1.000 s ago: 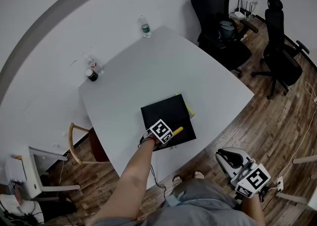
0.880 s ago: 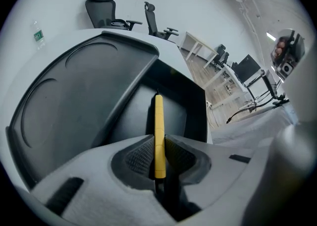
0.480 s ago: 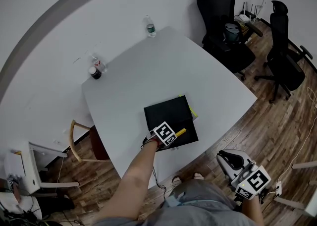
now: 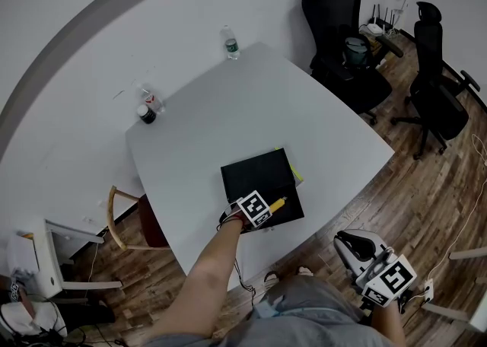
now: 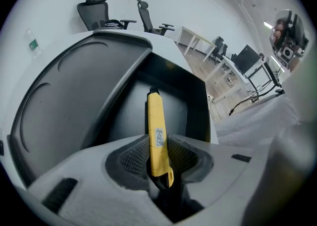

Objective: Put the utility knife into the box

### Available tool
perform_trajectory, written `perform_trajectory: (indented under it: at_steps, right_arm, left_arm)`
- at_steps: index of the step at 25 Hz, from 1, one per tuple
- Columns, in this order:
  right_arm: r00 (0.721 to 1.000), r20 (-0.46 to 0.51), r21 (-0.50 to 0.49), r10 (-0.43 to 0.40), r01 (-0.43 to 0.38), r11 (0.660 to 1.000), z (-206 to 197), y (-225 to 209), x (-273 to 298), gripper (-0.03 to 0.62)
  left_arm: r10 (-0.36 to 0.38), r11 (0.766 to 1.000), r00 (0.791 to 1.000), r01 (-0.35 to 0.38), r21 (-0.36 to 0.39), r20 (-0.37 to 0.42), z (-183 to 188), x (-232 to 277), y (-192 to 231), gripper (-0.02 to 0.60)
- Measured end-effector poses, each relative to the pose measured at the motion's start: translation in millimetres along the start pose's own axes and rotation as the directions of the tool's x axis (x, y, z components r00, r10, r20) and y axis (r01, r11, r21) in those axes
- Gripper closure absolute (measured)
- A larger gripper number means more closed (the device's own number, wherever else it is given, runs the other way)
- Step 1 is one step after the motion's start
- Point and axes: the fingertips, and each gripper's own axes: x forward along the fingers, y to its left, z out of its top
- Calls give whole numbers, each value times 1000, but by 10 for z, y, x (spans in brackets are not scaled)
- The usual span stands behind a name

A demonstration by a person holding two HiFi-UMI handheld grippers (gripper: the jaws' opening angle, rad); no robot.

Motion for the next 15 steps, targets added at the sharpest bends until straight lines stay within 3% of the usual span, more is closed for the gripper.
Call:
perform_trajectory:
  at_steps: [9,15]
  right_arm:
    - [1000,3,1,-3,3,1000,13,-16,-12,548]
    - [1000,9,1,-4,4,1000,19,-24,-13,548]
  left_arm:
    - [-5,1000,1000,5,27,-12,12,2,-44,406]
    - [62,994,997,-58,95,-35,-44,27,3,364]
